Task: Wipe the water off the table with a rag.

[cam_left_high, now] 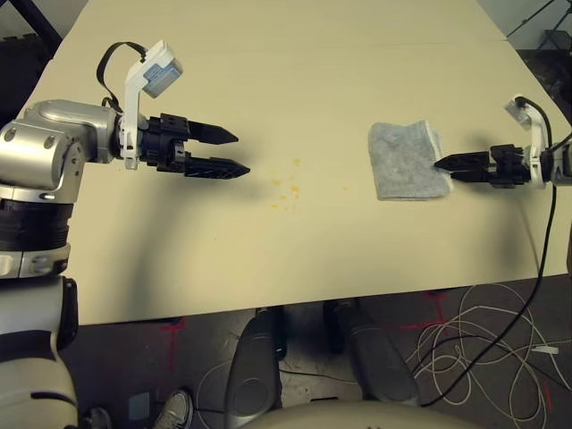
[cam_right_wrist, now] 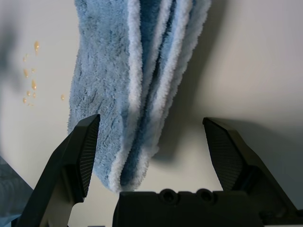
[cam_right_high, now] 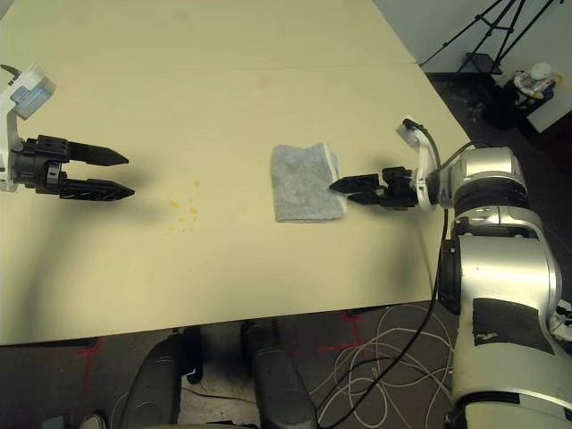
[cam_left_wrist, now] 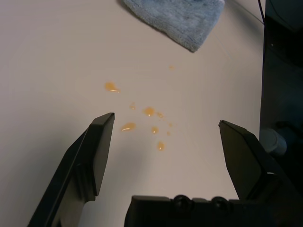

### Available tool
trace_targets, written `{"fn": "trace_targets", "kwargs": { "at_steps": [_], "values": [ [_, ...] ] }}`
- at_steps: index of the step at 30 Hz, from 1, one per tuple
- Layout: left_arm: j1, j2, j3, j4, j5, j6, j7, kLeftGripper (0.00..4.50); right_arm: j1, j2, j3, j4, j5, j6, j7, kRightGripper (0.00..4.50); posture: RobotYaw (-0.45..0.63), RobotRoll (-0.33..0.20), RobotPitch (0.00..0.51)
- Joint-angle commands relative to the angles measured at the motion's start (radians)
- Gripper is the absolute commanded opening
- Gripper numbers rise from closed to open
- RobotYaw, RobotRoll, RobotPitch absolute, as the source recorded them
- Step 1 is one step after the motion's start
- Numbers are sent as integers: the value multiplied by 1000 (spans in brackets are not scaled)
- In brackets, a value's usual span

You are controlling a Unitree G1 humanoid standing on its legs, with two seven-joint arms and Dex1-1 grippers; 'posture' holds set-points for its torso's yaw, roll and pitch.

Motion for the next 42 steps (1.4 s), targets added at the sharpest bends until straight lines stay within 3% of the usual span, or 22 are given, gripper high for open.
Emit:
{"fn": "trace_targets", "kwargs": {
  "at_steps": [1,17,21,32,38,42],
  "values": [
    [16,6,3,-29,-17,10,8,4500,34,79,23,52,-16,15,-7,4460,34,0,314],
    [27,-9,0,-22,-33,-12,33,4500,19,140,11,54,-18,16,5,4460,30,0,309],
    [24,-15,-3,-10,-30,-22,34,4500,18,142,2,52,-11,24,-6,3623,24,0,309],
    [31,-33,-2,8,-24,-44,41,4500,-15,143,-119,31,50,-8,-155,7,17,0,302],
    [41,-39,0,11,-26,-49,49,4500,-82,176,-140,-48,95,49,-175,7,5,0,296],
    [27,-49,-2,30,-19,-64,51,4500,-103,233,-102,-256,167,240,-161,7,-10,0,291]
  ]
}}
